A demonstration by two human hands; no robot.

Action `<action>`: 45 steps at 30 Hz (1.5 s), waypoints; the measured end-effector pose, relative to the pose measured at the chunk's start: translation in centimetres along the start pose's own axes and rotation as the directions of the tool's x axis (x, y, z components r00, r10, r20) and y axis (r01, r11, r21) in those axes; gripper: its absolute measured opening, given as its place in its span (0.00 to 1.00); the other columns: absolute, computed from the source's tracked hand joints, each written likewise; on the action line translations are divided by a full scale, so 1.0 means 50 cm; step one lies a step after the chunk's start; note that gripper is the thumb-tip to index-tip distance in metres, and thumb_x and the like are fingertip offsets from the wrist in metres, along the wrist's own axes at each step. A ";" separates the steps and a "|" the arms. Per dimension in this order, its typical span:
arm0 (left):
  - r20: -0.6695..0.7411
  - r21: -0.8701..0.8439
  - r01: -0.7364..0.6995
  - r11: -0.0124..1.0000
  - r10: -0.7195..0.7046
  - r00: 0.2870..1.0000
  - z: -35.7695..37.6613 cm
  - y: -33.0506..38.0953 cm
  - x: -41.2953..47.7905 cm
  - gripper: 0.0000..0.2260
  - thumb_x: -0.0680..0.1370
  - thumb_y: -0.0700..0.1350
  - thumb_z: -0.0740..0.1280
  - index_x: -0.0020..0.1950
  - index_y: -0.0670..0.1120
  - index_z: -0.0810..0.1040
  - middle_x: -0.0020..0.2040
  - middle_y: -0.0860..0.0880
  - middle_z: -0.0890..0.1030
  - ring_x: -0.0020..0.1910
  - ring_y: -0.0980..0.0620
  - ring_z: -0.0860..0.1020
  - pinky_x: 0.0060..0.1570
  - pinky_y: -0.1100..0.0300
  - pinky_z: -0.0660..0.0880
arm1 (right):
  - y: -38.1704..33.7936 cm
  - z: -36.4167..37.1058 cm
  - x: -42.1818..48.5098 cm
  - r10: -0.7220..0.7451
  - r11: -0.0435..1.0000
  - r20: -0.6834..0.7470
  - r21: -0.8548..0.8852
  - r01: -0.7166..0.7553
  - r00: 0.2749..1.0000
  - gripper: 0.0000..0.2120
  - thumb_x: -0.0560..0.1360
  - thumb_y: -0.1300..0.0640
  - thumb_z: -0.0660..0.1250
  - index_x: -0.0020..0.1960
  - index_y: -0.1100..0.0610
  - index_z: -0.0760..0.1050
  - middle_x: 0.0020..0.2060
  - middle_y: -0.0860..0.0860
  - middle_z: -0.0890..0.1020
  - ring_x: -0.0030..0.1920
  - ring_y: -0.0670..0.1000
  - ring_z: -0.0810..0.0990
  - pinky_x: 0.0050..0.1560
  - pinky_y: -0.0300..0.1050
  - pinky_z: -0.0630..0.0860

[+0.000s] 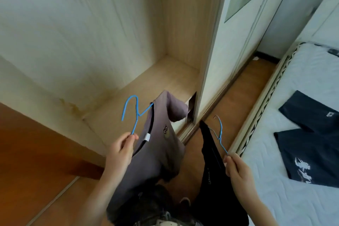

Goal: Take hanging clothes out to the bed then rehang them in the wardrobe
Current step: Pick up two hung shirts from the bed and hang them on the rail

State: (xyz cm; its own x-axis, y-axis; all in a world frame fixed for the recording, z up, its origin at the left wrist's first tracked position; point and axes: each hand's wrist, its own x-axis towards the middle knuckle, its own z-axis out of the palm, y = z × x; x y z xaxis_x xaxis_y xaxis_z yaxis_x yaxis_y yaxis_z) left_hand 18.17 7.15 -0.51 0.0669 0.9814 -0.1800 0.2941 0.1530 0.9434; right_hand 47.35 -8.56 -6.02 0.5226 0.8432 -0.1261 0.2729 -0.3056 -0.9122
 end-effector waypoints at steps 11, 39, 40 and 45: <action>-0.154 -0.201 0.043 0.979 -0.075 0.985 0.036 0.082 0.208 0.11 0.82 0.38 0.58 0.43 0.43 0.76 0.22 0.56 0.59 0.18 0.59 0.56 0.21 0.70 0.53 | -0.070 0.058 0.291 -0.077 0.996 0.133 0.059 0.070 0.988 0.17 0.81 0.62 0.58 0.36 0.48 0.70 0.25 0.44 0.70 0.29 0.44 0.67 0.31 0.39 0.64; -0.551 0.061 -0.363 0.930 0.335 0.765 0.014 0.705 0.674 0.10 0.79 0.35 0.64 0.40 0.37 0.81 0.16 0.54 0.59 0.13 0.60 0.55 0.16 0.69 0.49 | -0.996 -0.014 0.988 -0.661 0.664 0.180 0.593 0.456 0.728 0.12 0.82 0.62 0.55 0.44 0.62 0.74 0.26 0.50 0.66 0.25 0.45 0.63 0.28 0.38 0.64; -0.551 0.053 -0.364 0.930 0.331 0.766 0.013 0.724 0.685 0.10 0.79 0.35 0.63 0.40 0.38 0.81 0.16 0.53 0.59 0.13 0.59 0.55 0.17 0.70 0.49 | -1.027 -0.013 0.997 -0.678 0.638 0.141 0.601 0.482 0.721 0.12 0.82 0.63 0.54 0.44 0.62 0.74 0.25 0.50 0.65 0.24 0.45 0.63 0.28 0.38 0.63; -0.526 0.135 -0.370 0.919 0.383 0.760 -0.003 0.804 0.728 0.16 0.79 0.35 0.63 0.32 0.43 0.81 0.16 0.53 0.61 0.13 0.59 0.56 0.16 0.70 0.49 | -1.169 -0.001 1.058 -0.683 0.567 -0.024 0.614 0.550 0.730 0.12 0.81 0.64 0.55 0.42 0.61 0.75 0.27 0.49 0.69 0.24 0.43 0.68 0.29 0.36 0.67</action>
State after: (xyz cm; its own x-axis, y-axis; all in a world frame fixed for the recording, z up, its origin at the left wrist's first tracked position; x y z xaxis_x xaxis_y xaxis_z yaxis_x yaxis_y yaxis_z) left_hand 32.29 49.04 30.88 -0.3383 0.8650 0.3707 0.3739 -0.2379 0.8964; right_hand 59.12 53.89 40.65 0.2143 0.8139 0.5400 -0.0542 0.5619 -0.8254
